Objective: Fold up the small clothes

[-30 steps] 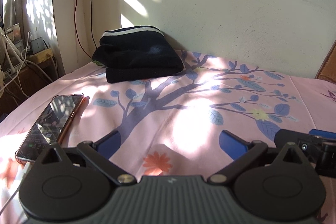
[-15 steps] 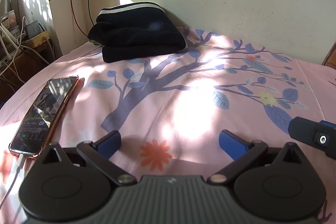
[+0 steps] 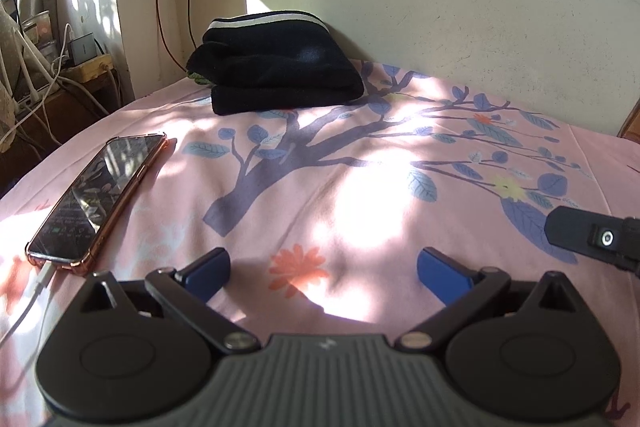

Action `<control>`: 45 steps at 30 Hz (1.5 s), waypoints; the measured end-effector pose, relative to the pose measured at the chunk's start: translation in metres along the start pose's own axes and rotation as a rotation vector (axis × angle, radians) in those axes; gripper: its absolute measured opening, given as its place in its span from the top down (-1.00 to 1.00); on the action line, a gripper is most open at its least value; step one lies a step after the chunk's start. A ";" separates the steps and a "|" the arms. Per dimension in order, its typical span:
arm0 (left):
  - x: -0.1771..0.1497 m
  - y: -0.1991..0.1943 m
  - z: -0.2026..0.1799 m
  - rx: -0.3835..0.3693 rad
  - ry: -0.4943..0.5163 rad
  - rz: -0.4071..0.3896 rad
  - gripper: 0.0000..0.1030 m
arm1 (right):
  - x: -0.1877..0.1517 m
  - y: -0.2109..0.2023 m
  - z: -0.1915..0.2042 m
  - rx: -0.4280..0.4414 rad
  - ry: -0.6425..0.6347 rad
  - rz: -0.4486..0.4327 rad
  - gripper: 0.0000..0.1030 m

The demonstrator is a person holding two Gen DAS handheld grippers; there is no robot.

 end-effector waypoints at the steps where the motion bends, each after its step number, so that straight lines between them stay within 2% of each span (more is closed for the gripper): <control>1: 0.000 0.000 0.000 -0.002 -0.003 0.000 -1.00 | 0.000 0.000 -0.001 0.000 0.007 -0.001 -0.78; 13: 0.000 0.000 0.000 -0.002 -0.003 0.000 -1.00 | 0.006 -0.010 -0.018 -0.012 0.102 -0.057 -0.78; 23: 0.000 0.000 0.000 -0.001 -0.003 0.000 -1.00 | 0.008 -0.012 -0.019 0.013 0.124 -0.059 -0.78; 45: 0.000 0.000 0.000 -0.002 -0.003 -0.001 -1.00 | 0.009 -0.013 -0.027 -0.002 0.165 -0.067 -0.78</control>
Point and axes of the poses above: each gripper's, at about its wrist camera, not at the fingertips, and y roughly the way its jaws point, z to its left, x to its top, the point moved 9 cm from there along y, roughly the way its jaws point, and after that the axes turned 4 degrees about -z, right-handed, at the moved point
